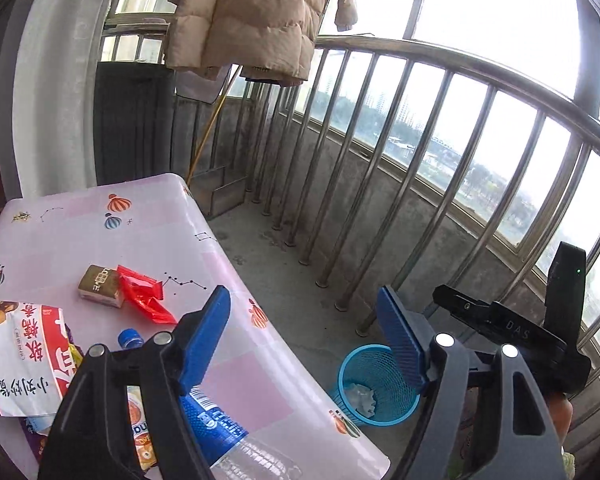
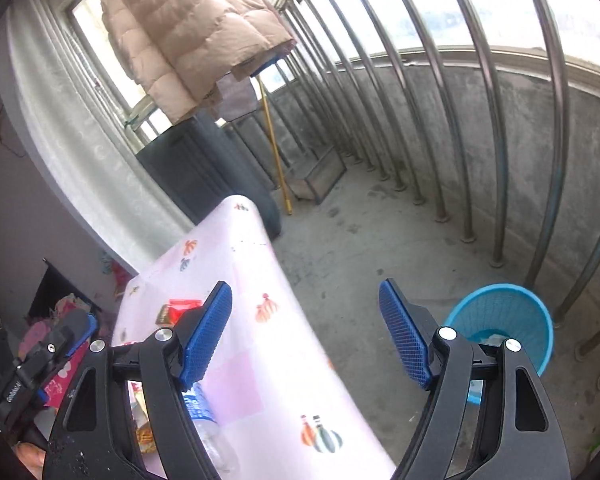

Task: Collect trash
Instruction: 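Move both tools back over the table toward the gold packet, then grasp the gold packet with the left tool while the right tool grasps the red wrapper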

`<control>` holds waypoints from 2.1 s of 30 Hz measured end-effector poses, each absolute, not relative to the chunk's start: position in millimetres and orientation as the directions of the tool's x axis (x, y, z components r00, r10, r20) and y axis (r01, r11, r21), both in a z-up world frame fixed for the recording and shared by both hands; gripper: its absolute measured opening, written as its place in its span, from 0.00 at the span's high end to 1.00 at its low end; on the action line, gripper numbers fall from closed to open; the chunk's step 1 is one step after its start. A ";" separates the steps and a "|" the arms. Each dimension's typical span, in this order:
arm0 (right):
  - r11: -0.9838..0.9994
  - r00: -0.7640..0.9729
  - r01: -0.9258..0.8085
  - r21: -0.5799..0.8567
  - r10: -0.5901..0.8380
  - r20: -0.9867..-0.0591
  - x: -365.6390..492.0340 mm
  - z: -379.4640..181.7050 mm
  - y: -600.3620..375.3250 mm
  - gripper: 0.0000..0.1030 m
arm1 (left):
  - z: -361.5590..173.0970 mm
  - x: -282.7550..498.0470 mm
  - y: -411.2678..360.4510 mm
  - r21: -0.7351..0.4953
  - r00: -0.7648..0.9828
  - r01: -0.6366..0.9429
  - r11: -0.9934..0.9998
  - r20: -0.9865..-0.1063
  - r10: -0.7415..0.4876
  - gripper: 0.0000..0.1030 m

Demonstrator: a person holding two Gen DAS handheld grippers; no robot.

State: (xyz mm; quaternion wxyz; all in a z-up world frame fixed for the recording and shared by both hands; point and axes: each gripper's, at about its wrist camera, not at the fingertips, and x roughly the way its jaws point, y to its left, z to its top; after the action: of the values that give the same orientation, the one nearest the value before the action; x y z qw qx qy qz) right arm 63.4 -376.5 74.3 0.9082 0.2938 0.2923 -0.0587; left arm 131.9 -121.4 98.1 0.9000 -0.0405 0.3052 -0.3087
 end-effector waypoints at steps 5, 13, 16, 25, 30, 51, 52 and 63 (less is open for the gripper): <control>0.827 0.817 0.224 0.515 0.128 -0.562 71.5 89.5 -340.5 0.29 | 106.3 126.3 -81.8 -0.275 0.649 0.507 0.817 -0.502 -0.572 0.28; 0.842 0.784 0.178 0.510 0.192 -0.590 79.4 104.2 -305.2 0.27 | 115.9 116.4 -50.6 -0.310 0.671 0.487 0.816 -0.465 -0.577 0.25; 0.848 0.783 0.170 0.502 0.193 -0.591 78.6 107.8 -299.5 0.27 | 117.8 113.5 -46.3 -0.316 0.672 0.486 0.815 -0.461 -0.579 0.25; 0.847 0.774 0.148 0.511 0.223 -0.593 79.9 106.0 -291.4 0.27 | 122.3 114.4 -37.4 -0.319 0.683 0.468 0.824 -0.461 -0.566 0.25; 0.843 0.764 0.130 0.522 0.250 -0.594 87.3 104.9 -288.4 0.27 | 123.6 116.9 -36.6 -0.319 0.691 0.449 0.835 -0.469 -0.550 0.25; 0.813 0.741 0.106 0.572 0.319 -0.591 121.1 95.8 -271.9 0.27 | 116.9 149.6 -9.8 -0.318 0.697 0.399 0.860 -0.505 -0.510 0.25; 0.808 0.742 0.101 0.580 0.327 -0.585 123.3 96.6 -270.8 0.27 | 116.9 153.1 -6.0 -0.315 0.695 0.397 0.862 -0.510 -0.507 0.25; 0.822 0.703 0.052 0.566 0.373 -0.605 162.2 86.4 -253.0 0.27 | 118.3 226.4 39.5 -0.316 0.601 0.409 0.856 -0.612 -0.513 0.25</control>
State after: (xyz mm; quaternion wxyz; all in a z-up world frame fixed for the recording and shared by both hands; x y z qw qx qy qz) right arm 162.2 -253.0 86.4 0.8782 0.2836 0.3742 0.0914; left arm 226.4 39.5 118.3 0.8919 -0.0716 0.3641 -0.2586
